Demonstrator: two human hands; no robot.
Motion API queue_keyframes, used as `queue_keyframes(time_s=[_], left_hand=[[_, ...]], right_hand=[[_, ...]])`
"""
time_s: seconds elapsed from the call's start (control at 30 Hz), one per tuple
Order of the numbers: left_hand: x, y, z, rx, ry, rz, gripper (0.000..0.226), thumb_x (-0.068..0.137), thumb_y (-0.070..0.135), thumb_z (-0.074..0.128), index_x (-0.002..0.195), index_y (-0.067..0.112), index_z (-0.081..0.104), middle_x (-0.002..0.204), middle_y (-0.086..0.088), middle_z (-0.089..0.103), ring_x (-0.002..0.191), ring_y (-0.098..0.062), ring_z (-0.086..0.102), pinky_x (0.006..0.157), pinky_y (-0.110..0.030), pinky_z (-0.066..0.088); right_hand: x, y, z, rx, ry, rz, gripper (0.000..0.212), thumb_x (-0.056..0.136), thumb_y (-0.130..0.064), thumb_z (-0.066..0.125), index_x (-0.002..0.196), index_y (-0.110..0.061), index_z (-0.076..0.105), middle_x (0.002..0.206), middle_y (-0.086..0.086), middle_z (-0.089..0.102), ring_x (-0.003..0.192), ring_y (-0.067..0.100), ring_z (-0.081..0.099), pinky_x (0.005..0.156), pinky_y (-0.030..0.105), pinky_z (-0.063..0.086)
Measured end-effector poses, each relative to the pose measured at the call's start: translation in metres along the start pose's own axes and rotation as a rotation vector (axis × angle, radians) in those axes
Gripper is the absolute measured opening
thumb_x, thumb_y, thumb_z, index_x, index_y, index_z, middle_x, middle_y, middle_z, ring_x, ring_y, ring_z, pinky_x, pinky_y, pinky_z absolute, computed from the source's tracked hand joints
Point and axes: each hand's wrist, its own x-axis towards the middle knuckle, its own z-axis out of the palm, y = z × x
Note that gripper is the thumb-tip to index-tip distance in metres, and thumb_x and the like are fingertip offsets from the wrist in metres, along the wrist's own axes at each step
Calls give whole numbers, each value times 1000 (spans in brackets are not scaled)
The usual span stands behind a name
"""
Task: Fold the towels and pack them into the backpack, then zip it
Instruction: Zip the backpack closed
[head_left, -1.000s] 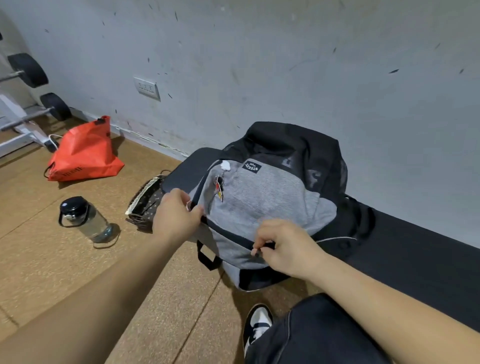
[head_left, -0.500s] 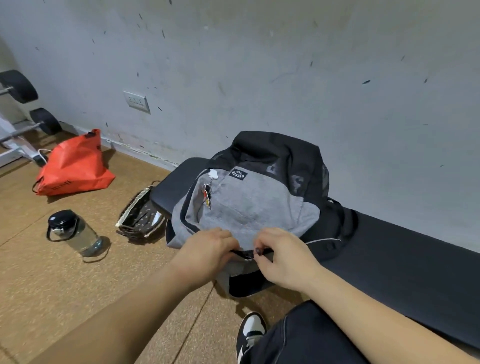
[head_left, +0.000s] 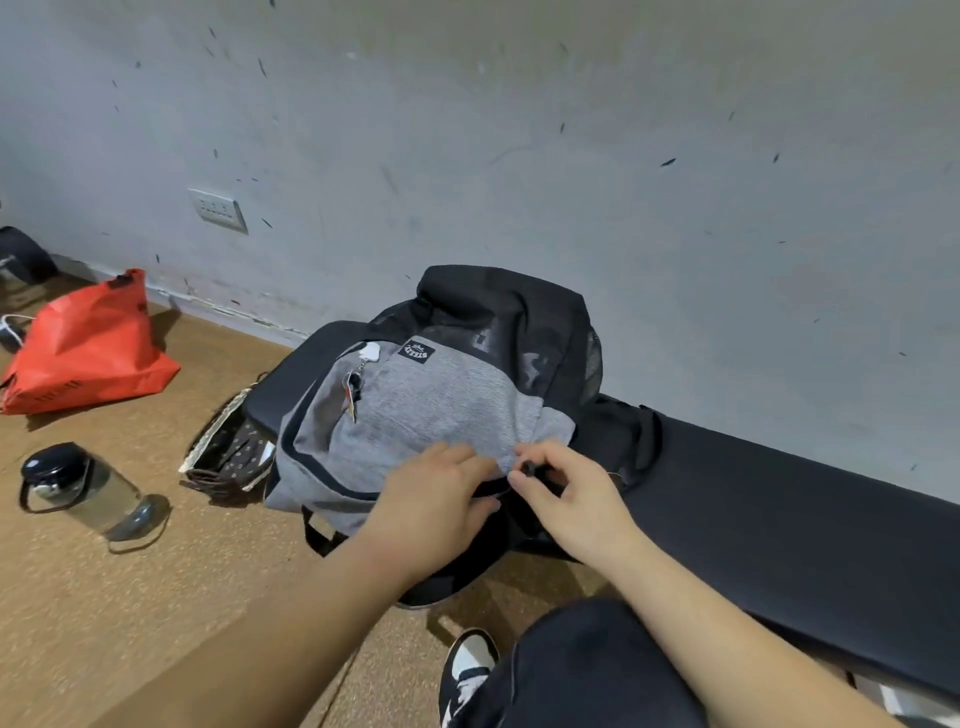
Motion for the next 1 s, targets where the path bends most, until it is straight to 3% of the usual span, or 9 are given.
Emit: queue_keyframes(time_s=[0.1,0.23,0.3,0.37,0.47,0.57,0.7,0.83,1.0], left_hand=[[26,16,15,77,-3,-33,28,100,48,56,113,27,69,107,4,63,111,-22,59,82,-37,48],[36,13,13,56,-92,-82,30,101,49,56,98,21,67,101,4,66,103,-20,64,72,-34,41],[38,11,9,63,-99,-73,31,101,50,55,97,21,66,100,4,66,102,-21,64,73,-36,45],[38,7,6,78,-110,-66,31,101,50,54,97,22,66,99,5,66,101,-20,64,75,-36,49],[33,-4,5,112,-149,-64,31,102,50,51,98,24,68,98,7,66,99,-19,65,75,-37,52],[26,-8,8,132,-138,-67,31,101,49,50,93,25,68,93,9,64,95,-18,64,69,-35,50],[26,-11,11,138,-103,-109,33,98,47,50,80,24,64,76,13,54,90,-18,63,63,-33,46],[31,-9,14,133,-100,-117,33,100,48,50,82,25,66,77,14,56,91,-14,60,64,-34,51],[31,-6,19,94,-150,-124,30,97,50,54,84,25,66,82,10,63,86,-16,60,67,-37,54]], right_hand=[[0,10,-4,68,26,47,14,92,-18,75,84,-27,69,109,-18,73,113,-3,63,96,19,46],[3,24,-7,-65,175,94,13,90,-23,77,81,-26,69,126,-18,52,124,1,43,101,4,27],[5,26,-7,-59,199,85,14,89,-24,77,80,-28,68,116,-16,52,116,8,49,95,10,35],[7,27,-10,-19,210,113,17,91,-23,73,79,-30,64,102,-14,56,100,9,58,87,26,48],[12,41,-23,75,226,296,14,93,-28,66,80,-29,62,83,-10,62,76,11,57,78,38,51],[18,51,-31,167,234,402,11,94,-27,66,83,-24,65,73,-12,57,71,11,51,70,34,44],[39,56,-39,348,326,517,11,94,-14,66,84,-13,69,78,-5,59,74,11,50,69,27,42],[54,65,-42,352,330,549,8,93,-12,67,91,-6,71,81,-2,61,76,13,50,67,26,42],[49,68,-48,144,249,463,9,95,-27,67,89,-22,69,80,-6,65,75,14,59,75,32,53]])
